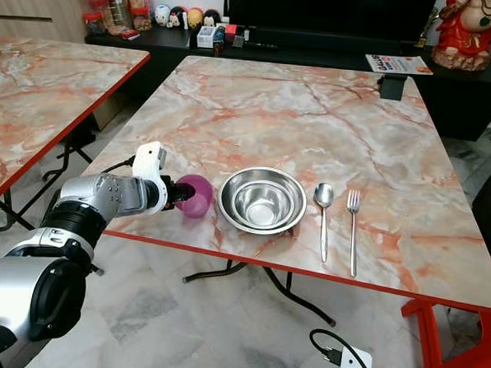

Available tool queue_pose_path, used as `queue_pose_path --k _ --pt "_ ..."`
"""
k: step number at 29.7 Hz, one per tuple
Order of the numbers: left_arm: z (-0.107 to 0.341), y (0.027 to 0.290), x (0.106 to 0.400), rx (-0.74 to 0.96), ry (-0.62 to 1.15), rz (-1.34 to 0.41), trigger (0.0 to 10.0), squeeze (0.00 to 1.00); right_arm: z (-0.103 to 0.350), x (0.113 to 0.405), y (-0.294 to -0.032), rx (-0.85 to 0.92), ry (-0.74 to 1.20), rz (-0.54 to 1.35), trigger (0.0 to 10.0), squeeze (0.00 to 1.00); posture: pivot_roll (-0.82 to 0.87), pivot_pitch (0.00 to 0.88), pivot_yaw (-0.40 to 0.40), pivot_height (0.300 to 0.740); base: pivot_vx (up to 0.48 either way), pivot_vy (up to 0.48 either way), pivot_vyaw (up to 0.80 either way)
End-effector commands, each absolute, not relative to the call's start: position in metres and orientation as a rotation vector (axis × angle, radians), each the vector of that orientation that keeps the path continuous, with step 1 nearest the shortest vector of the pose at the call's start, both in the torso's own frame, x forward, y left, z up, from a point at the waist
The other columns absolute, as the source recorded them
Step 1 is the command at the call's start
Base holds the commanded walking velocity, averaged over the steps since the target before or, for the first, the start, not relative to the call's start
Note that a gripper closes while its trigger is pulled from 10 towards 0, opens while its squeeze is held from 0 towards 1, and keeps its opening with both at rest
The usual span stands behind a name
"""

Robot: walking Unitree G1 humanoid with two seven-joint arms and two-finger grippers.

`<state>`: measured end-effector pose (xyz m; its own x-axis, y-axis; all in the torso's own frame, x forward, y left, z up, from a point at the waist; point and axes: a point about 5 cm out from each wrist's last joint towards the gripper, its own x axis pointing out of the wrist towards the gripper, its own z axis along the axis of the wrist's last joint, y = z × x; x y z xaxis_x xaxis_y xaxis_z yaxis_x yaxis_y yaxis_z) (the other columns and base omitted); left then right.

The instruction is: Setting the table

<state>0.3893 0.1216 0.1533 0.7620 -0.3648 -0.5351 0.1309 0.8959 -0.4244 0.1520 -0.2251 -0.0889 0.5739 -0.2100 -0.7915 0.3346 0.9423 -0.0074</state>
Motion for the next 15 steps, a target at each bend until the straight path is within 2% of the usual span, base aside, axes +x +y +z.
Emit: queue_pose_path --k 1,12,13,15 --pt "0.1587 0.1212 0.3918 -0.379 0.649 -0.26 10.0 0.0 -0.0876 0.154 -0.2271 0.147 0.9 -0.32 10.0 0.0 -0.05 0.0 0.001 0.74 0.0 0.0 0.0" --pt "0.1607 0.1229 0.3932 -0.397 0.648 -0.207 10.0 0.0 -0.0872 0.1548 -0.2278 0.143 0.9 -0.315 10.0 0.0 -0.05 0.0 -0.003 0.74 0.0 0.0 0.0" --pt "0.1605 0.1225 0.3931 -0.398 0.652 -0.201 10.0 1.0 -0.087 0.1551 -0.2282 0.142 0.9 -0.314 10.0 0.0 -0.05 0.0 -0.006 0.74 0.0 0.0 0.0" --pt "0.1607 0.1216 0.3932 -0.406 0.654 -0.199 10.0 1.0 -0.0867 0.1554 -0.229 0.14 0.899 -0.315 10.0 0.0 -0.05 0.0 -0.008 0.74 0.0 0.0 0.0"
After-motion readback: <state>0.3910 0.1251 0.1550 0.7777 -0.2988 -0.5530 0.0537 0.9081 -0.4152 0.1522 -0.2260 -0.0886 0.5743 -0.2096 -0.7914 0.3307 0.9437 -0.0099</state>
